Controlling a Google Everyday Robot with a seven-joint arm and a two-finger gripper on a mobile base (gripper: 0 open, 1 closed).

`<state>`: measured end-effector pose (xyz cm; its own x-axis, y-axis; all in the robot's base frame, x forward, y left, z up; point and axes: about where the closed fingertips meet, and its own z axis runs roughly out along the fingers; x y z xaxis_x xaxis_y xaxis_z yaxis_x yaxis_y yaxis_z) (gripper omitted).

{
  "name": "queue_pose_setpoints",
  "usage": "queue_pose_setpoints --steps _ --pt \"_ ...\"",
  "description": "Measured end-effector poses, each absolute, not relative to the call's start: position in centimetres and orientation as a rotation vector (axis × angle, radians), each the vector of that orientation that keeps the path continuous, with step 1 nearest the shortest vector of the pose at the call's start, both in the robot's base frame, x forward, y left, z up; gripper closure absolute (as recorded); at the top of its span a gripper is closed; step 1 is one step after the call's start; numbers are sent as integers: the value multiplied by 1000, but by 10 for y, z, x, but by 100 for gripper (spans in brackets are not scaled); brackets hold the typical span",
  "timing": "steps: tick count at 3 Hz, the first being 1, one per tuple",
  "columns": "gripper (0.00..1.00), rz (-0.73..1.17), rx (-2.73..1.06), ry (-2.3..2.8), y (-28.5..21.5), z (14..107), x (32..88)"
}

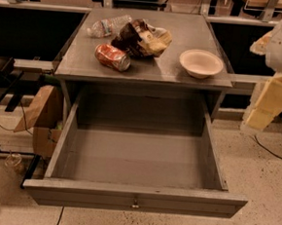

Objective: Place coke can into top drawer

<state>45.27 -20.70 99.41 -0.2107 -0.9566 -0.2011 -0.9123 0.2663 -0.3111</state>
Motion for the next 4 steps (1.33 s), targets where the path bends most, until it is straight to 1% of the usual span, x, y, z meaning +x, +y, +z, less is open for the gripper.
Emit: queue_pose_setpoints --steps 1,2,3,4 --pt "0 -217 -1721 2094 -187 1013 494" --pt "0 -293 -1891 1929 -150 1032 534" --pt "0 -436 -2217 1668 -90 1035 565" --pt "0 -518 -2310 1542 -72 1038 577"
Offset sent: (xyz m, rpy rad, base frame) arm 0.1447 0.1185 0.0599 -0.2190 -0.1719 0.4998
